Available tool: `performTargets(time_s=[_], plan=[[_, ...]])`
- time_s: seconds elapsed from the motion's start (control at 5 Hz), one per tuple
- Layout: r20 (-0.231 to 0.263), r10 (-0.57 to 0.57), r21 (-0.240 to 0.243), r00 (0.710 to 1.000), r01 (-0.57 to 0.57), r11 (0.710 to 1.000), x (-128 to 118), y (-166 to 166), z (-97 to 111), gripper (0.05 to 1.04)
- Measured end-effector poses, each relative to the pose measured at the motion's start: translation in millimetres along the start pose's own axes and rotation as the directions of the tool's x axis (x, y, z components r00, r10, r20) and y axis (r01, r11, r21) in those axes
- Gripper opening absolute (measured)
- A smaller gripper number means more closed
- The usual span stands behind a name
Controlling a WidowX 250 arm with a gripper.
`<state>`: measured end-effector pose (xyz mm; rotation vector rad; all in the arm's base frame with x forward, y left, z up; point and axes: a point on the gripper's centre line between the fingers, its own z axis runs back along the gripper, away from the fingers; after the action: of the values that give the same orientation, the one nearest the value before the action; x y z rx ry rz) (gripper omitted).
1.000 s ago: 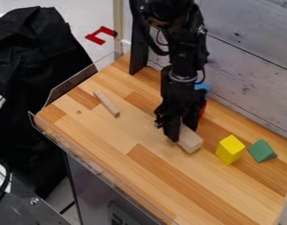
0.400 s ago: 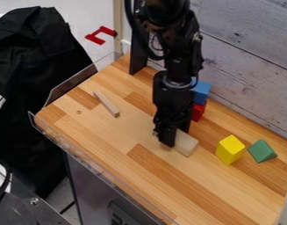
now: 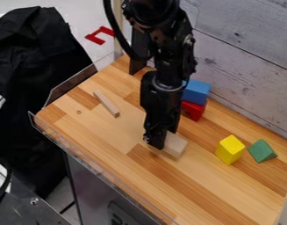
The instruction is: Move the white stack to the center
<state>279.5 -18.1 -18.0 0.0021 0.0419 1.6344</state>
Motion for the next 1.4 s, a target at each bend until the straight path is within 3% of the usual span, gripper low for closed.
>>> performTargets(time_s=[0.6,0.8,1.0,1.2,1.4], plan=[[-0.012,-0.041,-0.004,0.999,0.041,0.999,-3,-2,-1,0.537],[-0.021,-0.049,-0.01,0.999,0.049,0.999,-4,-3,-3,0.587],[-0.046,-0.039,-0.008,0.998,0.039,0.999,-4,-1,-4,0.883],[-0.007,-0.083,-0.047,0.997,0.083,0.995,-2,-1,12,1.011],[0.064,-0.133,-0.165,0.989,0.142,0.976,-4,1,58,1.004]])
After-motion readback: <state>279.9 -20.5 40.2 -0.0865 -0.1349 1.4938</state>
